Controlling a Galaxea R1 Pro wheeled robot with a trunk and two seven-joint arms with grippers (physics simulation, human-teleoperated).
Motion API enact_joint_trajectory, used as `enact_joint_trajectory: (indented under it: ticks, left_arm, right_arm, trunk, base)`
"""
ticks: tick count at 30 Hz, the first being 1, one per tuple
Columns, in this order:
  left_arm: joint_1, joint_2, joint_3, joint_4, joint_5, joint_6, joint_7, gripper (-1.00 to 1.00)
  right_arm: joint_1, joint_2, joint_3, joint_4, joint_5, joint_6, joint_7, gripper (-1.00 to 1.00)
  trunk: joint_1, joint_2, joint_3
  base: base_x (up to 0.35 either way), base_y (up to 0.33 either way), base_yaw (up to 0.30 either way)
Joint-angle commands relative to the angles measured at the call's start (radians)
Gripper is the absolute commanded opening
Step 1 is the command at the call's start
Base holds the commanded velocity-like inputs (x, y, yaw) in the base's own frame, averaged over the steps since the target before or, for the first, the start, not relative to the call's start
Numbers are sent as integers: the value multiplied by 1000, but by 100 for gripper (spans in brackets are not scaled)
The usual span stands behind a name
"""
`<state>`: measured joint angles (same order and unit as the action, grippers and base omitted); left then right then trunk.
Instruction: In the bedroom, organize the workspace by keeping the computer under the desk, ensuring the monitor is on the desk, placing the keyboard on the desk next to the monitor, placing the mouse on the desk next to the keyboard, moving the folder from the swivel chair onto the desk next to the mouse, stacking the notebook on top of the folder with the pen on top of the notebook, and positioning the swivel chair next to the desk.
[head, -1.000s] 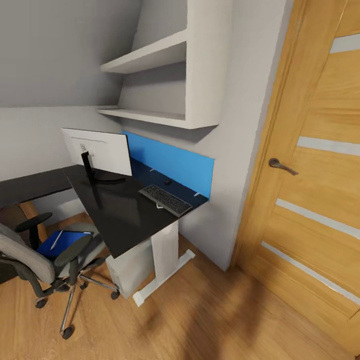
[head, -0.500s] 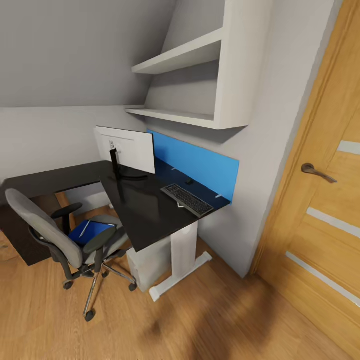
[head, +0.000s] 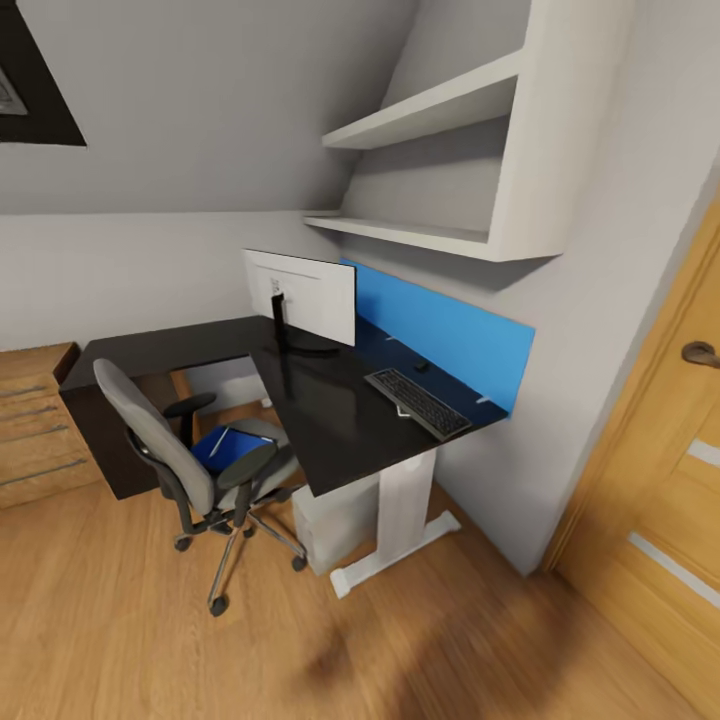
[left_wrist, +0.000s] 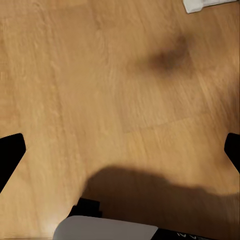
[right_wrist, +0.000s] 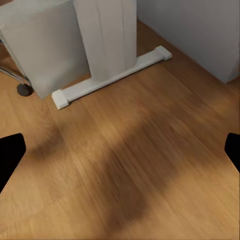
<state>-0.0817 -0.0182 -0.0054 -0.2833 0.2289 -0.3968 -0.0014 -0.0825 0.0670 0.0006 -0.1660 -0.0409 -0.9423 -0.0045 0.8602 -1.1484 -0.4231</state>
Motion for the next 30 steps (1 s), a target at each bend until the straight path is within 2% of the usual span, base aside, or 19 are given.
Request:
enact_joint_trajectory:
  ticks: [1, 16, 19, 21, 30]
  left_arm:
    - [-1, 0, -1, 1, 5, -3, 0, 100]
    - [-1, -1, 1, 1, 3, -6, 0, 100]
    - [0, -2, 1, 1, 4, -63, -2, 100]
    - [-1, -3, 3, 1, 8, -134, -1, 100]
    - [0, -8, 4, -1, 9, -158, 3, 100]
  right_arm:
    - [0, 0, 1, 0, -4, -3, 0, 100]
    - [0, 0, 1, 0, -4, -3, 0, 100]
    - [0, 0, 1, 0, -4, -3, 0, 100]
    - [0, -1, 1, 0, -3, -2, 0, 100]
    - [0, -1, 2, 2, -2, -1, 1, 100]
  trunk:
    - [0, -1, -1]
    - [0, -1, -1]
    - [0, -1, -1]
    - [0, -1, -1]
    - [4, -8, -4]
  base:
    - [0, 0, 288]
    - [0, 0, 288]
    - [0, 0, 288]
    - [0, 0, 288]
    - [0, 0, 288]
